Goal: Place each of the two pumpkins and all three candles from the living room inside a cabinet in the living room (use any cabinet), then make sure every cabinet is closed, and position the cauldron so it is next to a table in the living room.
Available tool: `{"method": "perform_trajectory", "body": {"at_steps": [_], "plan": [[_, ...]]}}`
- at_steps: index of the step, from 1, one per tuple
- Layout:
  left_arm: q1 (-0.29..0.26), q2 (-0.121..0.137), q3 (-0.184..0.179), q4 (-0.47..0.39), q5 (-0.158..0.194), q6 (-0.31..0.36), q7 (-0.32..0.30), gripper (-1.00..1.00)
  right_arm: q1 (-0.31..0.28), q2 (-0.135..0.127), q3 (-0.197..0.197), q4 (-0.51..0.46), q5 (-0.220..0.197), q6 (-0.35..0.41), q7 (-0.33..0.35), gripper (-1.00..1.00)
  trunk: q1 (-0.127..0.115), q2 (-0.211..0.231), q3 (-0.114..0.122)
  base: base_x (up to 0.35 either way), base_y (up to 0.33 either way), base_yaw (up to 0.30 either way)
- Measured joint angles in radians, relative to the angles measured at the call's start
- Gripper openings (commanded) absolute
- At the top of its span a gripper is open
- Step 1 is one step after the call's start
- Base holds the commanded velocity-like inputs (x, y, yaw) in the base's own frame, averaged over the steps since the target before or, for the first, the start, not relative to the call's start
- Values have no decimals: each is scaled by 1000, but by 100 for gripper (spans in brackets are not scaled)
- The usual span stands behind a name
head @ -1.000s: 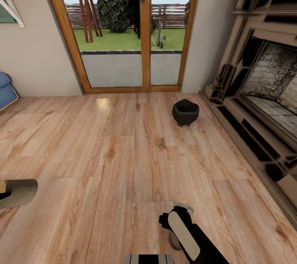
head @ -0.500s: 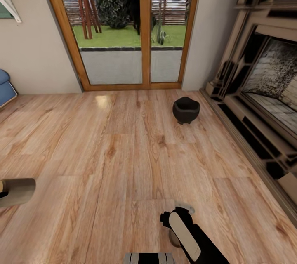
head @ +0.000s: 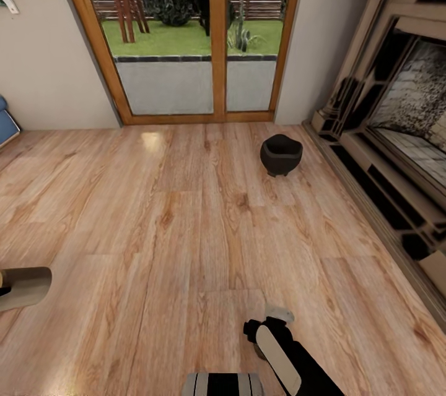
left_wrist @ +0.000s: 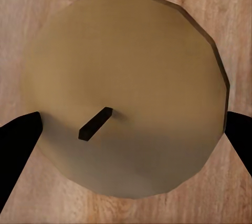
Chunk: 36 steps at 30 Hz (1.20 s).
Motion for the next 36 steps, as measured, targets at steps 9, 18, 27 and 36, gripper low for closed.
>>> {"method": "perform_trajectory", "body": {"at_steps": [9, 18, 27, 36], "plan": [[0, 0, 0, 0, 1, 1, -1, -100, 0, -35, -2, 2, -2, -26, 0, 100, 1, 0, -8, 0, 0, 0], [0, 0, 0, 0, 2, 2, -2, -100, 0, -55, -12, 10, -3, -28, 0, 100, 5, -3, -42, 0, 0, 0], [0, 0, 0, 0, 4, 3, -3, -100, 0, -58, -14, 26, -3, -33, 14, 100, 8, -4, -66, 0, 0, 0], [0, 1, 2, 0, -19, 1, -129, -100, 0, -57, -14, 46, -1, -54, 14, 100, 8, -4, -66, 97, 0, 0]]}}
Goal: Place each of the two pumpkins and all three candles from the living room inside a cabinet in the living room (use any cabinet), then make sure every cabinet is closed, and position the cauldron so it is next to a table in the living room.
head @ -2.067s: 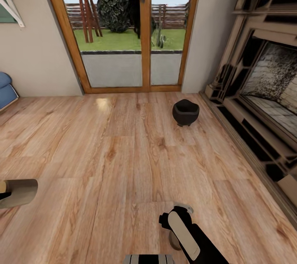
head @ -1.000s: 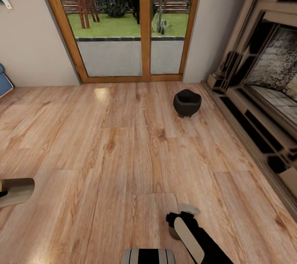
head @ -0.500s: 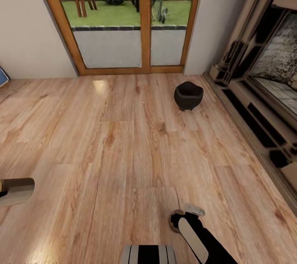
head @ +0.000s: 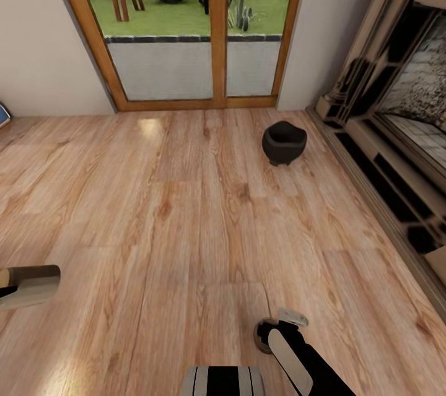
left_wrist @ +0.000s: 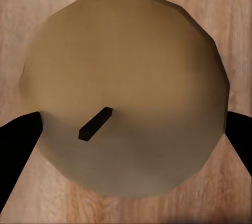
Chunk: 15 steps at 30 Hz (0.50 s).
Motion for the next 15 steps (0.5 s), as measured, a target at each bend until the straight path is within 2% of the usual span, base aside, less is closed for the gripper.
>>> {"method": "perform_trajectory", "body": {"at_steps": [4, 8, 15], "plan": [[0, 0, 3, 0, -18, 1, -7, -100, 0, 1, 0, 0, 1, 0, 0, 100, 0, 0, 0, 44, 8, 0], [0, 0, 4, 0, -24, -1, -8, -100, 0, 0, 0, 0, 2, 0, 0, 100, 0, 0, 0, 6, 108, 0], [0, 0, 4, 0, -24, 0, -9, -100, 0, 0, 0, 1, 2, 0, 0, 100, 0, 0, 0, 67, 39, 0]]}}
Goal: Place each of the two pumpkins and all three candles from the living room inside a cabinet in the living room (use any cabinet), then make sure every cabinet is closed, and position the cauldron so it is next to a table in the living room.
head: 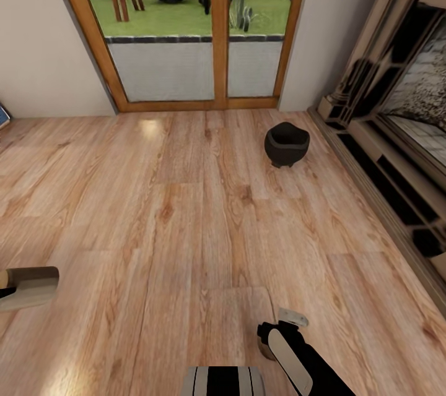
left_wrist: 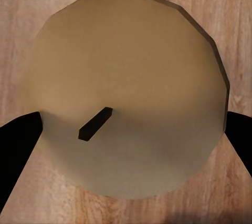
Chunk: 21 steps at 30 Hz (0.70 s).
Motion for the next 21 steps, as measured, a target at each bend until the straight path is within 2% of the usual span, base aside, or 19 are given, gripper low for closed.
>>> {"method": "perform_trajectory", "body": {"at_steps": [9, 13, 21], "plan": [[0, 0, 2, 0, 0, 0, 0, -100, 0, 1, 0, 0, 0, 0, 0, 100, 0, 0, 0, 7, 3, 0], [0, 0, 18, 0, -1, -1, 0, -100, 0, 1, 0, 0, 0, 0, 0, 100, 2, -1, -15, 0, 0, 0], [0, 0, 23, 0, -1, 0, -1, -100, 0, 2, 0, 0, 0, 0, 0, 100, 5, -3, -46, 0, 0, 0]]}}
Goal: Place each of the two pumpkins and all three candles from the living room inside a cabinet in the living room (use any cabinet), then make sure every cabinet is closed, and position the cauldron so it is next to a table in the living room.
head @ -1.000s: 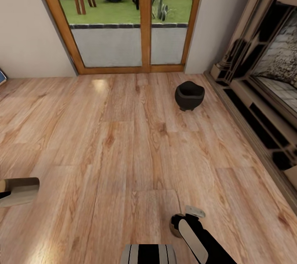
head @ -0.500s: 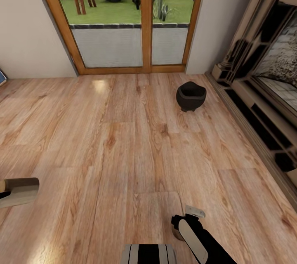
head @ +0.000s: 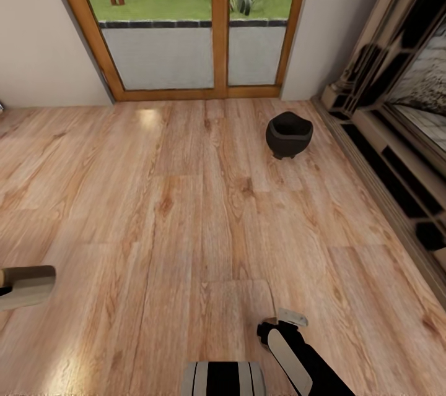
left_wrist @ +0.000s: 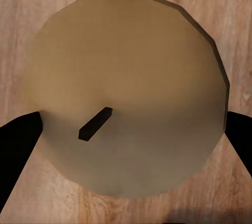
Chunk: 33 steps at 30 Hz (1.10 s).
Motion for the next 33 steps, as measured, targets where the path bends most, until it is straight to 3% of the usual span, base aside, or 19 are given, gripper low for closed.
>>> {"method": "perform_trajectory", "body": {"at_steps": [15, 23, 33], "plan": [[0, 0, 26, 0, 2, 0, -5, -100, 0, -1, 0, 0, 0, 0, 0, 100, 7, -4, -58, 0, 0, 0], [0, 1, 28, 0, -1, 1, -71, -100, 0, 0, 0, 0, 1, 0, 0, 100, 7, -4, -58, 41, 11, 0], [0, 2, 28, 0, -8, 0, -78, -100, 0, 1, 0, -1, 0, 0, 0, 100, 7, -4, -58, 118, 38, 0]]}}
